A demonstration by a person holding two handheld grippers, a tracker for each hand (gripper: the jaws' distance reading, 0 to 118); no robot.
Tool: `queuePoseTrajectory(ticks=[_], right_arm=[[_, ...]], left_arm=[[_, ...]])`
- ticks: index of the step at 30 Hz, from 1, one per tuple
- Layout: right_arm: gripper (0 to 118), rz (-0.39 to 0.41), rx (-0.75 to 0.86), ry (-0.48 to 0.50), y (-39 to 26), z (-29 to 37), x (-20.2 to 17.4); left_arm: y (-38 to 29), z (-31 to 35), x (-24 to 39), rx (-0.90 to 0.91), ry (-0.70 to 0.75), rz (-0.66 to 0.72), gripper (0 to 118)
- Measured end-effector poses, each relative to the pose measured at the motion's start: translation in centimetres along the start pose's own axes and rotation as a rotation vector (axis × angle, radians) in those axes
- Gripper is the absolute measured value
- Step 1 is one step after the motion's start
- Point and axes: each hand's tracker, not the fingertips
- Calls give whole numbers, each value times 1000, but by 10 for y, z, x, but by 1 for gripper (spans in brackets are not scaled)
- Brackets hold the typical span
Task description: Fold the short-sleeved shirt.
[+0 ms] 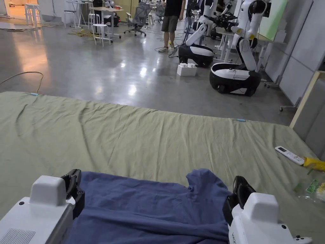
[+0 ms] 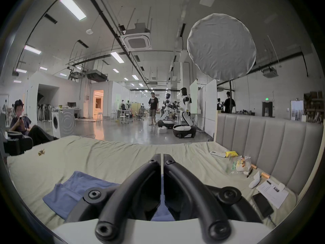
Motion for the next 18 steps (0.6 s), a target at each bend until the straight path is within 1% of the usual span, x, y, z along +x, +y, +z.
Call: queuePoseTrajectory(ticks=[1, 2, 4, 7, 13, 15, 16, 17, 18], right_arm=[[3, 28, 1, -5, 1, 1, -2], [3, 35, 0, 1, 1, 3, -2], [3, 23, -4, 6, 1, 4, -2], [3, 18, -24, -5, -2, 5, 2], [3, 24, -94, -4, -16, 3, 10], [3, 18, -107, -6, -21, 5, 14], [3, 22, -119, -9, -23, 5, 14], [3, 26, -126, -11, -26, 5, 15], [3, 25, -131, -11, -28, 6, 17]], left_arm=[[0, 2, -2, -10, -3, 0, 1], [-2, 3, -5, -14, -3, -2, 1], [-4, 3, -8, -23, 14, -2, 1], [-11, -1, -22, -97, 3, 37, 1], [-48, -24, -60, -360, 22, 88, 1], [-65, -38, -71, -476, 25, 111, 2], [-74, -44, -76, -505, 31, 121, 5], [-82, -52, -81, -552, 28, 119, 11], [-90, -58, -85, -577, 9, 129, 21]])
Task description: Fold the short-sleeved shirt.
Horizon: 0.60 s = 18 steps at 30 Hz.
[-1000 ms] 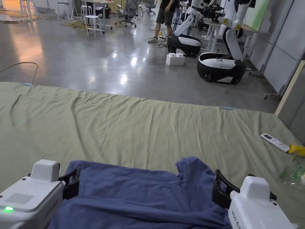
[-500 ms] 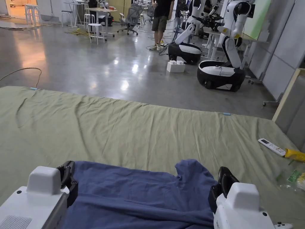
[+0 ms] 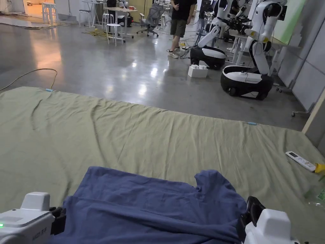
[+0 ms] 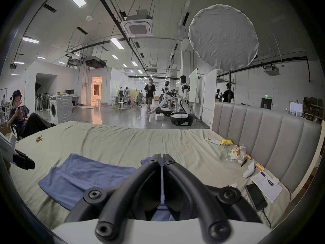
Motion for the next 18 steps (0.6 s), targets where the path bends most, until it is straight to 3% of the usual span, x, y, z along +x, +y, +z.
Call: queuePoseTrajectory(ticks=[3, 4, 8, 12, 14, 16, 18], right_arm=[[3, 7, -23, -3, -5, -1, 2], [3, 10, -29, -2, -7, -1, 4], [3, 40, -53, -8, -15, -2, 8], [3, 33, -100, -17, -24, -5, 16], [3, 28, -138, -27, -32, -7, 22], [3, 12, -193, -30, -40, -10, 28], [3, -28, -259, -25, -50, -16, 37]], left_arm=[[-5, -32, -9, -84, 9, 35, 49], [-6, -43, -12, -125, 13, 55, 52], [-17, -80, -19, -240, 27, 173, 58], [-27, -96, -7, -259, 62, 54, 58], [-23, -90, 0, -275, 81, 60, 50], [-20, -90, 7, -282, 93, 60, 22], [-22, -86, 12, -265, 70, -8, 10]])
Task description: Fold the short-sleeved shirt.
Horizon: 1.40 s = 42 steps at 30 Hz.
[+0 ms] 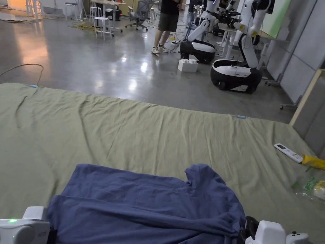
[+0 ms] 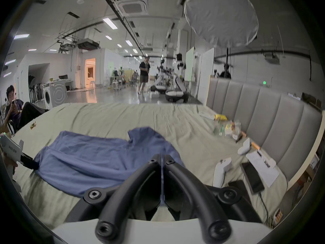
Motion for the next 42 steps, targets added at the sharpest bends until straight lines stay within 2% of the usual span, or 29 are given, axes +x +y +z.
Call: queuePoseTrajectory(ticks=[2, 4, 5, 8, 9, 11, 13, 15, 16, 19, 22, 23, 24, 25, 31, 42], right_arm=[[5, -39, -118, 28, -9, -13, 9], [22, -45, -216, 15, -18, -26, 19], [35, -47, -237, 5, -23, -32, 23], [48, -55, -387, 35, -37, -58, 34], [62, -51, -435, 50, -40, -66, 36], [67, -74, -476, 83, -48, -80, 37], [71, -69, -503, 91, -53, -94, 33], [82, -45, -552, 104, -57, -112, 26], [83, -53, -554, 99, -59, -120, 23], [80, -60, -625, 91, -69, -141, 14], [65, -41, -620, 96, -75, -143, 12], [52, -21, -613, 109, -73, -140, 11], [22, -5, -601, 119, -72, -137, 11], [13, 11, -586, 122, -72, -134, 11], [8, -9, -566, 147, -64, -111, 19], [8, 79, -475, 148, 13, -59, 28]], left_arm=[[-2, 0, 5, -7, -30, -9, 9], [-5, 5, 1, -3, -30, -10, 8], [-5, 7, -1, -3, -35, -13, 8], [-5, 14, -7, 20, -24, -35, 8], [-4, 17, -9, 30, -32, -31, 8], [-3, 30, -11, 42, -41, -6, 8], [-3, 34, -12, 51, -50, 5, 8], [-3, 38, -11, 55, -46, 0, 8], [-3, 38, -11, 55, -47, -1, 8], [-6, 37, -10, 53, -47, 2, 8], [-9, 38, -9, 52, -47, 8, 8], [-8, 34, -10, 54, -48, 11, 8], [-9, 35, -10, 56, -49, 13, 8], [-10, 36, -10, 57, -50, 14, 8], [-8, 41, -14, 85, -58, 1, 8], [18, 104, -30, 214, -120, 29, 8]])
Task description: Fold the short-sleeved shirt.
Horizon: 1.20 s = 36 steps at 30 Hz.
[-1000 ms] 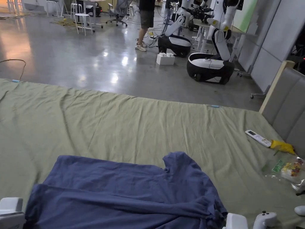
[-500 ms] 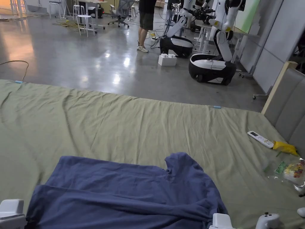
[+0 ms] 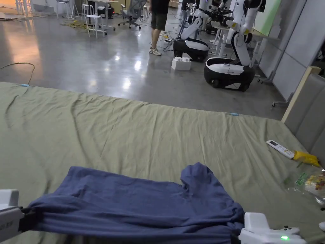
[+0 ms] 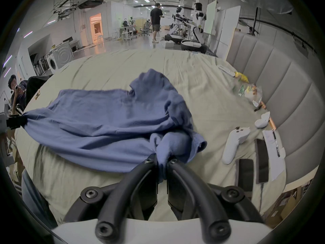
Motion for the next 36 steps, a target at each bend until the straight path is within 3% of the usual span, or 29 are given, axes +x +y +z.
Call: queuePoseTrajectory(ticks=[6, 17, 24, 30, 32, 34, 36], right_arm=[[8, 100, -21, 4, 7, 40, -1], [8, 96, -141, 22, -77, 45, -6], [9, 72, -281, 7, -138, 11, -11], [11, 76, -259, -18, -146, 4, -18], [17, 68, -252, -35, -142, 9, -20], [39, 69, -240, -88, -135, 17, -24], [66, 47, -172, -122, -125, 27, -26]], left_arm=[[7, 39, -4, 45, -28, -39, 8], [-79, 60, -21, -100, 11, -7, 8], [-121, 29, -23, -229, 54, -24, 8], [-127, -2, -28, -273, 64, -42, 8], [-128, -3, -27, -263, 67, -43, 8], [-127, -1, -25, -248, 67, -43, 10], [-121, 3, -23, -191, 46, -51, 27]])
